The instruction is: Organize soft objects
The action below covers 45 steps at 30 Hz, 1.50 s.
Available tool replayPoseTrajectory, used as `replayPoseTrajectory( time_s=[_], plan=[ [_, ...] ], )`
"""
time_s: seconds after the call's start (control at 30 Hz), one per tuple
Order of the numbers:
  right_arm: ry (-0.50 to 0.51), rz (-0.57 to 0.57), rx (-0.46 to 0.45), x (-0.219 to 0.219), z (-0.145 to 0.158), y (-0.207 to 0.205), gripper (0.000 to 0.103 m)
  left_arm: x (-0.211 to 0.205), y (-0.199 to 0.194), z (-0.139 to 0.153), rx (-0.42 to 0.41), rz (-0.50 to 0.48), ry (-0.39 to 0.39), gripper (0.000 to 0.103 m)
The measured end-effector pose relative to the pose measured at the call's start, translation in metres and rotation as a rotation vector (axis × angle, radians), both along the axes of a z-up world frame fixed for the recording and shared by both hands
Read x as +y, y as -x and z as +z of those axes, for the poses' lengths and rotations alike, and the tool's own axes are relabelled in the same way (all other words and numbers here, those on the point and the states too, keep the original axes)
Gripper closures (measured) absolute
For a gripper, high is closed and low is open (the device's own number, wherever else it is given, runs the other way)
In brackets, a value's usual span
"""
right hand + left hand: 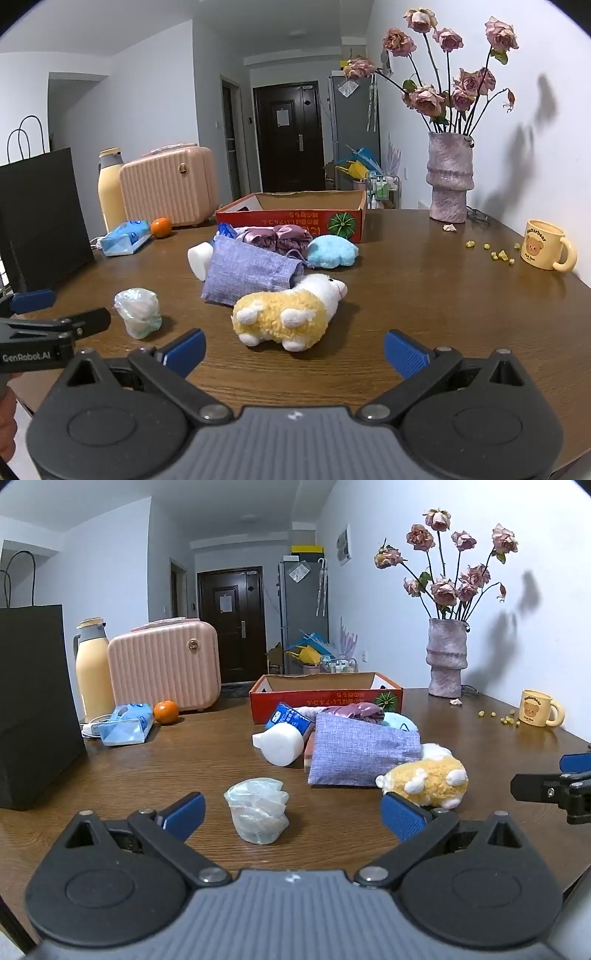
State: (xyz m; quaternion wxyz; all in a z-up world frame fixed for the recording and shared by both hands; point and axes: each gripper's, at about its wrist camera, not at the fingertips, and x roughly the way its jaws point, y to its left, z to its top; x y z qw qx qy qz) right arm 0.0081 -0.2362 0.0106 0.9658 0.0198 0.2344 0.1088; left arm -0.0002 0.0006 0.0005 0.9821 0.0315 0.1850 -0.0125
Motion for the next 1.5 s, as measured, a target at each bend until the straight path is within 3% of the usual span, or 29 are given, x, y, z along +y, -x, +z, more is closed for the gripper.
replayPoseTrajectory(
  time_s=[1.5],
  plan=[
    [0.032, 0.003, -0.001, 0.0068, 0.0030, -0.0016, 0.000, 0.0024, 0.0029, 0.0024, -0.005, -0.004, 0.009, 0.000]
  ],
)
